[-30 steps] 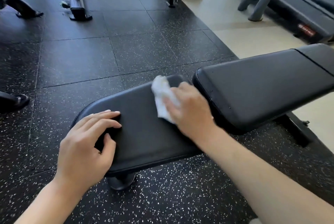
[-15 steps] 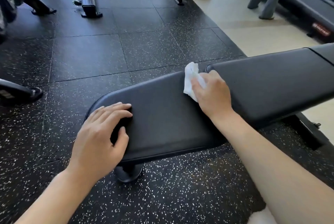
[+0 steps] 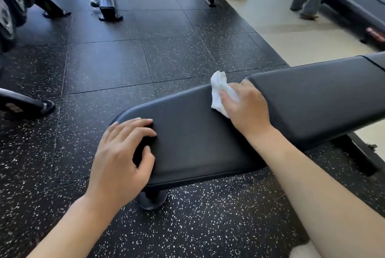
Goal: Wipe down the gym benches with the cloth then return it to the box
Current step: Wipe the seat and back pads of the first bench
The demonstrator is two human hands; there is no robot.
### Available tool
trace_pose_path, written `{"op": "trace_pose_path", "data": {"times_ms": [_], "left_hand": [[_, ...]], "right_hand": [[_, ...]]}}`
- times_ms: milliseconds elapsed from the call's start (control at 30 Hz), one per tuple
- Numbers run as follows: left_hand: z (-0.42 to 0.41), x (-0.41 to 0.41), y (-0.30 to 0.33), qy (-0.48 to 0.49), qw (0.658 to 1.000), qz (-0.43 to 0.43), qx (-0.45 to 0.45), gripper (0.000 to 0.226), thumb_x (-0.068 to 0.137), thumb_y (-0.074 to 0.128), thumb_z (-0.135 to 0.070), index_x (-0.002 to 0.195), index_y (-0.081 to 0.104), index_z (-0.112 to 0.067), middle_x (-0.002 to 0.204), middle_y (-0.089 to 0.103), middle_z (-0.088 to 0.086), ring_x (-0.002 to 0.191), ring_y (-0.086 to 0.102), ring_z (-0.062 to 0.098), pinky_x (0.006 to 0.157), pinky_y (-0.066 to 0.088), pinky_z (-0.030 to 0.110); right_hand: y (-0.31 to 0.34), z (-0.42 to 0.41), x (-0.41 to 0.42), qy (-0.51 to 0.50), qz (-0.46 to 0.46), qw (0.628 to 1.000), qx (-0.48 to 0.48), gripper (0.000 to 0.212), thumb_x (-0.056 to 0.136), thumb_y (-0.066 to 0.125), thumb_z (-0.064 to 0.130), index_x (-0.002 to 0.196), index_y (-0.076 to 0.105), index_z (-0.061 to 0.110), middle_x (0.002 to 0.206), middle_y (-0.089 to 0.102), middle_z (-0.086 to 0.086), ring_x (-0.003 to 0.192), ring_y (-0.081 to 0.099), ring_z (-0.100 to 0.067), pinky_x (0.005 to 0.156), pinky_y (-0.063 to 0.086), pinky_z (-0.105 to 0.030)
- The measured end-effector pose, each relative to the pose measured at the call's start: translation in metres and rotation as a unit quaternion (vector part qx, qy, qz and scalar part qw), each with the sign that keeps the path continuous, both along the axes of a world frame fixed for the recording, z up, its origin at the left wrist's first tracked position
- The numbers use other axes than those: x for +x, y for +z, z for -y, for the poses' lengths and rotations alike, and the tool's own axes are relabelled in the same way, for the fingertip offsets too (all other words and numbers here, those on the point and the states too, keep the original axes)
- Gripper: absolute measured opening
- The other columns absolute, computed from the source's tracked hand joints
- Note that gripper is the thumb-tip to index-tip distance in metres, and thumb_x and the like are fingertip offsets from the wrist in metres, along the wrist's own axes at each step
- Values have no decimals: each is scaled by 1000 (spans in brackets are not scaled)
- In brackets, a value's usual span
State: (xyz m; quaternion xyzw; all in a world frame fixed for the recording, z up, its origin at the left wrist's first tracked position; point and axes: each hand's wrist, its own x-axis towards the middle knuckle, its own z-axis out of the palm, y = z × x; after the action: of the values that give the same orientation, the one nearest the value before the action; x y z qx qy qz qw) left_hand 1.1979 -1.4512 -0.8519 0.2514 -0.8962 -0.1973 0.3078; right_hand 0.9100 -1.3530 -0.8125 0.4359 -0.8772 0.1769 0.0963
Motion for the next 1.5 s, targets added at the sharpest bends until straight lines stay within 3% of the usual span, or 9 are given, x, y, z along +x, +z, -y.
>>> {"op": "trace_pose_path", "data": {"times_ms": [100,200,333,433,467,567,900,1333,1500], "left_hand": [[0,0,0,8,1000,-12,-1,26,86,57,-16,107,72,-18,136,66,-9,131,59,15,117,39,51],[1,-1,-2,14,1000,-24,-8,28,84,55,-15,106,73,-16,133,67,-7,128,60,16,116,40,49],[0,-1,-4,37,998,-41,4,24,82,55,-13,100,71,-12,125,67,-3,117,61,20,112,43,40],[0,-1,-3,32,999,-41,2,20,82,55,-14,97,68,-15,124,66,-6,115,60,20,111,43,42],[0,-1,-3,30,999,-41,3,19,82,55,-14,97,68,-16,124,66,-6,115,60,20,112,43,44],[0,0,-2,33,998,-48,8,19,82,56,-11,96,68,-15,124,66,-6,115,61,22,111,43,42],[-1,-1,-5,43,996,-74,-4,24,80,51,-7,93,71,-8,118,69,1,113,63,23,106,48,43],[4,2,-7,33,997,-68,-1,22,80,53,-5,93,69,-12,119,67,-2,112,62,21,109,43,36],[3,4,-6,25,998,-54,6,21,84,52,-9,95,69,-12,120,66,-3,114,60,21,109,40,32]], "right_hand": [[-5,6,25,15,4,1000,-23,37,107,49,41,118,70,14,101,59,-11,94,56,-33,79,47,-44],[-11,12,88,152,-11,988,19,49,109,20,40,139,54,21,115,58,-6,100,52,-29,89,46,-45],[-14,5,118,234,2,972,-10,41,104,39,44,115,68,17,95,56,-3,84,54,-25,72,49,-38],[-17,15,58,159,-94,981,53,54,108,10,43,152,38,32,118,56,5,107,51,-23,90,43,-36],[-16,15,31,106,-94,989,53,53,109,12,45,156,32,34,117,56,6,108,52,-23,89,42,-35],[-11,6,-13,-19,-23,999,17,45,108,36,49,128,65,22,102,61,-4,99,56,-28,79,40,-38],[-3,0,131,224,24,974,-31,28,101,62,36,109,72,10,89,54,-6,80,54,-27,72,51,-45],[-3,-59,47,95,23,994,-47,24,103,60,35,112,72,17,87,45,2,80,49,-20,73,49,-43],[-11,-67,121,213,17,976,-47,27,102,62,36,113,72,13,87,48,1,76,46,-21,69,47,-42]]}}
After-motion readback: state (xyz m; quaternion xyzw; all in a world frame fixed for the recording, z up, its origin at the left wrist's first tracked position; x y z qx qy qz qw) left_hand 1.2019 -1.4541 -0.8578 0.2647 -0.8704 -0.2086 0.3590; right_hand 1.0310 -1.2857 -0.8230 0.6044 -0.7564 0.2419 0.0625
